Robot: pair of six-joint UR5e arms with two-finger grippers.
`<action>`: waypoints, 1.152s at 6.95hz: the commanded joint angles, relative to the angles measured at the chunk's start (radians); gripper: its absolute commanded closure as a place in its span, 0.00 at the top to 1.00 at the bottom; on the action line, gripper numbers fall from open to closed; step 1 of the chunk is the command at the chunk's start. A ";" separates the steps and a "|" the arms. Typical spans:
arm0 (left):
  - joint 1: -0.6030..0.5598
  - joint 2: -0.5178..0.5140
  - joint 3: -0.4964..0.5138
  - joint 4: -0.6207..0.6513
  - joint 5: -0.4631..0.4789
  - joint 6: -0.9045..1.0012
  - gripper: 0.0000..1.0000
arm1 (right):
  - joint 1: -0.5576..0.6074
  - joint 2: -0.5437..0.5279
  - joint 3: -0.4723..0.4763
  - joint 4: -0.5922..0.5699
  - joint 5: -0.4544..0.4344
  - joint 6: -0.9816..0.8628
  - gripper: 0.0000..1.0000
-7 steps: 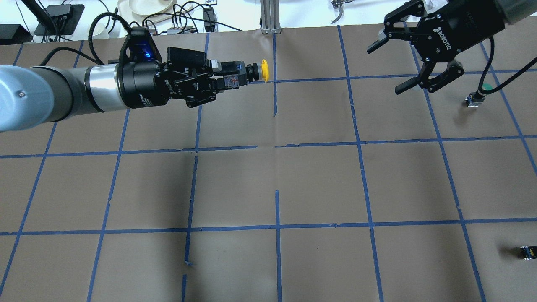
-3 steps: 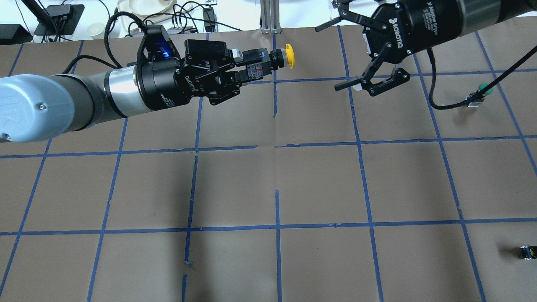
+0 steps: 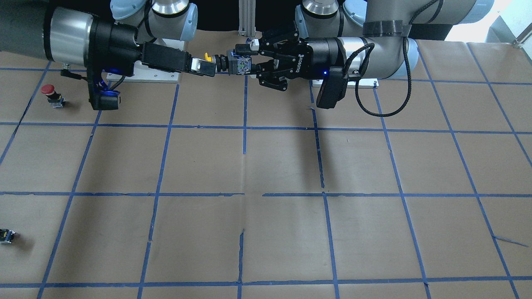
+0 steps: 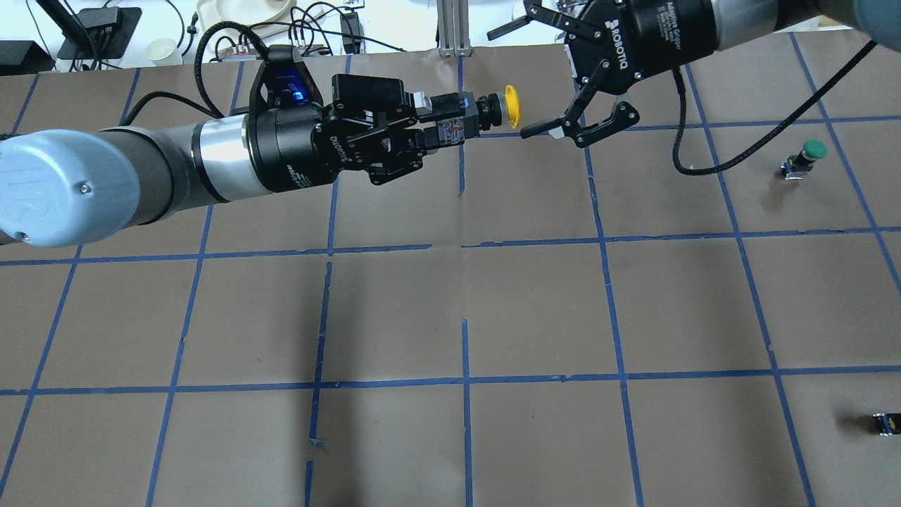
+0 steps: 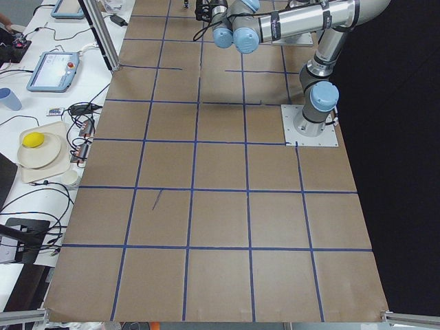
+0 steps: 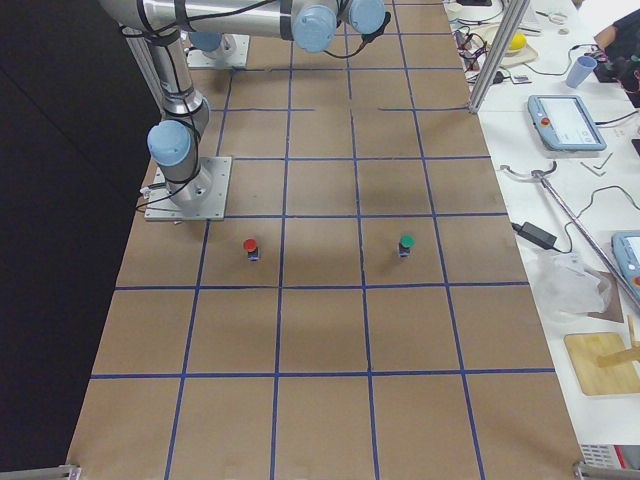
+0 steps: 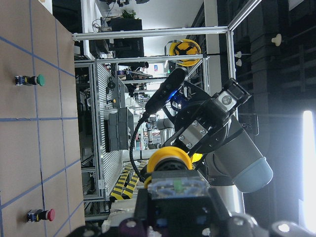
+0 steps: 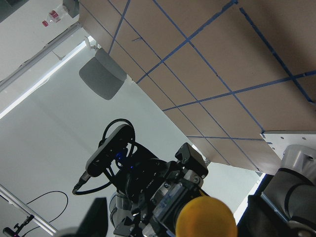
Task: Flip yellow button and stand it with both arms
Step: 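Close the right gripper on the yellow cap held by the left gripper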
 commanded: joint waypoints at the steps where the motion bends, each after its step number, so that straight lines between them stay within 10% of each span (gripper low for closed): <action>1: -0.005 0.003 0.000 -0.006 -0.001 -0.001 0.02 | 0.047 0.009 -0.001 -0.008 0.001 0.047 1.00; 8: -0.005 0.006 0.003 -0.007 0.002 -0.001 0.03 | 0.007 -0.048 0.004 -0.008 -0.103 0.068 0.85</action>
